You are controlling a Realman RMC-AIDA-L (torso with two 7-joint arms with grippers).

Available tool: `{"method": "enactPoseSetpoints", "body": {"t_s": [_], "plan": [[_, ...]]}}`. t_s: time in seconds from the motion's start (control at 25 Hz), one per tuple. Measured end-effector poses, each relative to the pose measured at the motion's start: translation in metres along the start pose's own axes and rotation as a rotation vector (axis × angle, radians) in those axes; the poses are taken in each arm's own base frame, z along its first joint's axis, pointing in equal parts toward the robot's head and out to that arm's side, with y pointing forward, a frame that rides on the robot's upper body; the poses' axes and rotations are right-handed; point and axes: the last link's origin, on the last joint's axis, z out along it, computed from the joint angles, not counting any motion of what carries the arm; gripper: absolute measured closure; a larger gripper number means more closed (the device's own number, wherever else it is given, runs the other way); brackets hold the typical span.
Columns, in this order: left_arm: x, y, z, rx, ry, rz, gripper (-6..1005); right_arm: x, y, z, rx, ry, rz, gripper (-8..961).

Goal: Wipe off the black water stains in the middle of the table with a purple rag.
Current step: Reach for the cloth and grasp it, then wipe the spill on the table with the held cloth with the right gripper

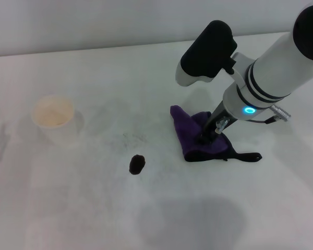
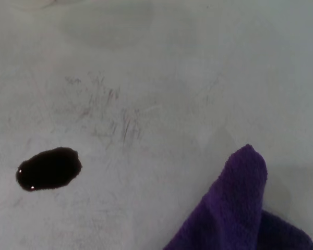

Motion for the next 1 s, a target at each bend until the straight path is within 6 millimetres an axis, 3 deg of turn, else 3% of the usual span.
{"method": "enactPoseSetpoints", "body": {"t_s": [0.4,0.6,1.0], "plan": [[0.0005,0.0007,0.0011,-0.002,0.002,-0.001,109,0.0,0.0006,0.0011,0.004,0.014,-0.021,670],[0.002,0.0008,0.0037,-0.007,0.007,0.003,109,0.0002,-0.0015,0.0007,0.008,0.011,-0.014,893],[0.0036,0.0007,0.0065,-0.005,0.013,0.002,109,-0.0028,-0.0008,-0.0023,0.006,-0.002,-0.039,898]]}}
